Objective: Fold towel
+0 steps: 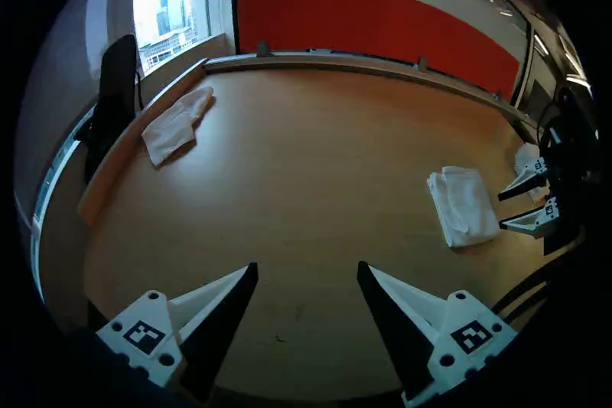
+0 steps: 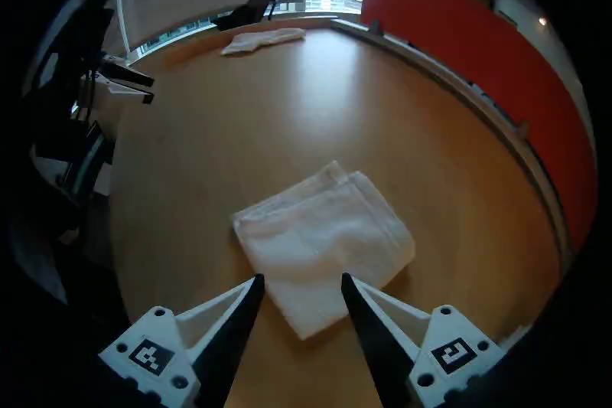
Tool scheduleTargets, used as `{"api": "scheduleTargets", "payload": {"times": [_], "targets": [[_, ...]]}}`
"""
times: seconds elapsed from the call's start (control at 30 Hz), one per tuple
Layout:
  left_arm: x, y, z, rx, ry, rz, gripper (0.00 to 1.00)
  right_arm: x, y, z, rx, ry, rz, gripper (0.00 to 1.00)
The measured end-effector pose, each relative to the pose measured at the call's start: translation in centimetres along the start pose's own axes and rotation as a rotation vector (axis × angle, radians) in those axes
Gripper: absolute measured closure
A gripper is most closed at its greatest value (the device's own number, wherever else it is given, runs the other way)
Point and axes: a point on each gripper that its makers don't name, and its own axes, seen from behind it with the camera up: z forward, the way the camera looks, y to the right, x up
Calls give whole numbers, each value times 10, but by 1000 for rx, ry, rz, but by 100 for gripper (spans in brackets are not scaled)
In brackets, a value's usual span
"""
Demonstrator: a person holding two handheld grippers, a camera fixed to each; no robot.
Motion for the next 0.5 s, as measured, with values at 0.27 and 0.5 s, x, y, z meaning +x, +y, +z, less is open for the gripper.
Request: {"api": "scheduleTargets", "payload": {"times": [0.27, 0.5], "targets": [[2, 3, 0, -5, 3, 8, 4, -23, 4, -2, -17, -22, 38, 23], [2, 5, 0, -9, 3, 12, 3, -36, 1, 2, -21, -40, 53, 23]]}}
